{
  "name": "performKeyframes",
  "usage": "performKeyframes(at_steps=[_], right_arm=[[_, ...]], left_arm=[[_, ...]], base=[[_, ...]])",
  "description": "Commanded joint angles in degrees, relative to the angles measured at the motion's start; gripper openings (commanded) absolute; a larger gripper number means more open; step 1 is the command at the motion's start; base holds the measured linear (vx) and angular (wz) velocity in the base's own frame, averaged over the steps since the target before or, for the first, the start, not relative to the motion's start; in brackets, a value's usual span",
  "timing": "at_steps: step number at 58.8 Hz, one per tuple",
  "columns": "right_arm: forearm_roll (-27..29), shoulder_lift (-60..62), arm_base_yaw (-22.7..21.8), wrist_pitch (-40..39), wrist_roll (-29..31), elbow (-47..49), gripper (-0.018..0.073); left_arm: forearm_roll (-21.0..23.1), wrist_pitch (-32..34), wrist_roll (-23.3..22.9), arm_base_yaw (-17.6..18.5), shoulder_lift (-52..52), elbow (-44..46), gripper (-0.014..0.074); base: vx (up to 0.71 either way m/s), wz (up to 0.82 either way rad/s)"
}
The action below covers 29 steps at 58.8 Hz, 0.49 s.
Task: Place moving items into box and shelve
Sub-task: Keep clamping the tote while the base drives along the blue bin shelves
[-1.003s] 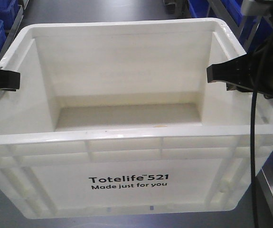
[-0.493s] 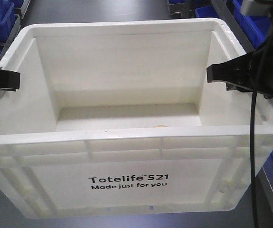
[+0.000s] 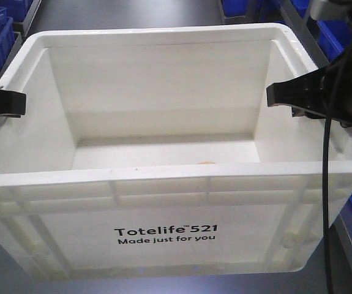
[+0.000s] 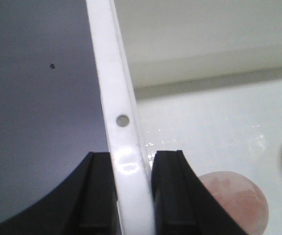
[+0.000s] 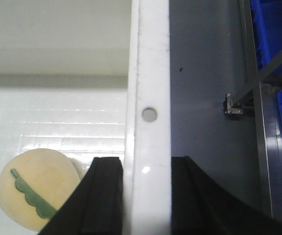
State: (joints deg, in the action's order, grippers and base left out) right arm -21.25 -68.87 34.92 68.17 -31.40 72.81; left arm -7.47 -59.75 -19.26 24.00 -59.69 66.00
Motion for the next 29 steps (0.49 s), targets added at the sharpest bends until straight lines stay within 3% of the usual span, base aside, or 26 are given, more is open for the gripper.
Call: performKeyframes(at_steps=[1,29], right_arm=[[-5.26,1.88,-0.05,-5.75,0.72,2.22,0.0110],[-5.26,1.88,-0.05,-5.75,0.72,2.22,0.0110]], left_arm=[[-1.36,6.75,0.85,0.26,1.83,2.33,0.0140],[-1.36,6.75,0.85,0.26,1.83,2.33,0.0140]], base=[[0.38,0.00],[0.37,-0.02]])
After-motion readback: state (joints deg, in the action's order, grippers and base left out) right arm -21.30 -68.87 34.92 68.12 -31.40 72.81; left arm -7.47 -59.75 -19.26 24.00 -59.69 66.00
